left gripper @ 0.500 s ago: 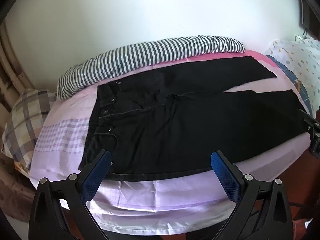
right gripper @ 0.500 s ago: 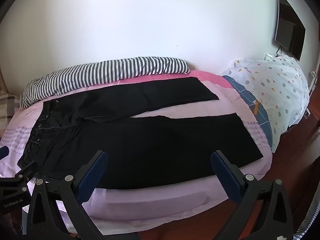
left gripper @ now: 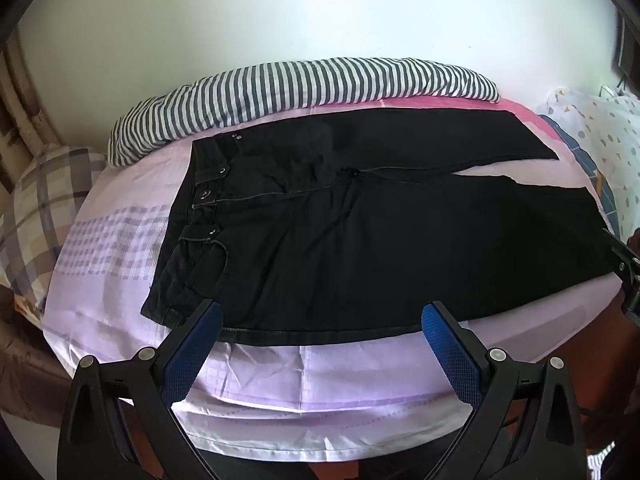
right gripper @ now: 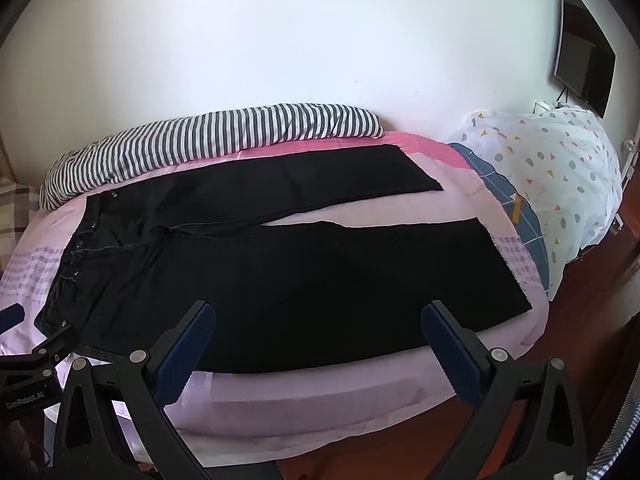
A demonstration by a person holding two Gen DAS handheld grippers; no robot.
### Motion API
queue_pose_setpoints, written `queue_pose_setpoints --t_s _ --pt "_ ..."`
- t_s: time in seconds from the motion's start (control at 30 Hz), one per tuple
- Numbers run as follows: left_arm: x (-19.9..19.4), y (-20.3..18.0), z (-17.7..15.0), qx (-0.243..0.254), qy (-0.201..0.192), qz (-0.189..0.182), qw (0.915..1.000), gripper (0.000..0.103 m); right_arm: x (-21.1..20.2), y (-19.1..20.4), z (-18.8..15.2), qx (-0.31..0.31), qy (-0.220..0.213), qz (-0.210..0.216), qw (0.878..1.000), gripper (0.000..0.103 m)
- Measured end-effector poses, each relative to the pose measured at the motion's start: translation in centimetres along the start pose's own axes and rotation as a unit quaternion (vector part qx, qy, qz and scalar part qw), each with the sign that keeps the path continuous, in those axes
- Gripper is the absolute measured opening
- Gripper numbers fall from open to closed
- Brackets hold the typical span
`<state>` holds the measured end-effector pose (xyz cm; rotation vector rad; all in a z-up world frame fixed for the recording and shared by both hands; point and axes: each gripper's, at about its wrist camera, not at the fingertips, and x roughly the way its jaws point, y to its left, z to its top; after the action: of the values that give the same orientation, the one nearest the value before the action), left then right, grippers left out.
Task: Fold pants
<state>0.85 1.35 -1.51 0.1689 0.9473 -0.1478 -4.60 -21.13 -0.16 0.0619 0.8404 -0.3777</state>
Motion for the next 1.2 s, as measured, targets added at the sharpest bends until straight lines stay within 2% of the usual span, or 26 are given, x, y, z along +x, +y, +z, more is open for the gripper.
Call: queue_pose_setpoints --t_s 0.3,0.73,1.0,1.2 --pt "0.3 0.3 0.0 -0.006 0.004 0.003 1.0 0.1 0.2 -0.4 0.1 0.011 0.006 0.01 1.0 0.101" --pt "0.9 0.7 0.0 -0.011 0.015 0.002 0.9998 0.1 0.8 -0.5 0.2 0.009 0.014 -0.002 1.0 0.101" --pt "0.7 0.8 0.0 -0.015 0.005 0.002 0.9999 0.1 0.7 -0.7 0.0 0.015 0.002 -0.005 1.0 0.099" --pt "0.1 0.8 0.1 -0.013 -0.022 0.001 0.9997 0.1 0.5 -1.5 -0.4 0.023 -0.015 -0.009 1.0 0.098"
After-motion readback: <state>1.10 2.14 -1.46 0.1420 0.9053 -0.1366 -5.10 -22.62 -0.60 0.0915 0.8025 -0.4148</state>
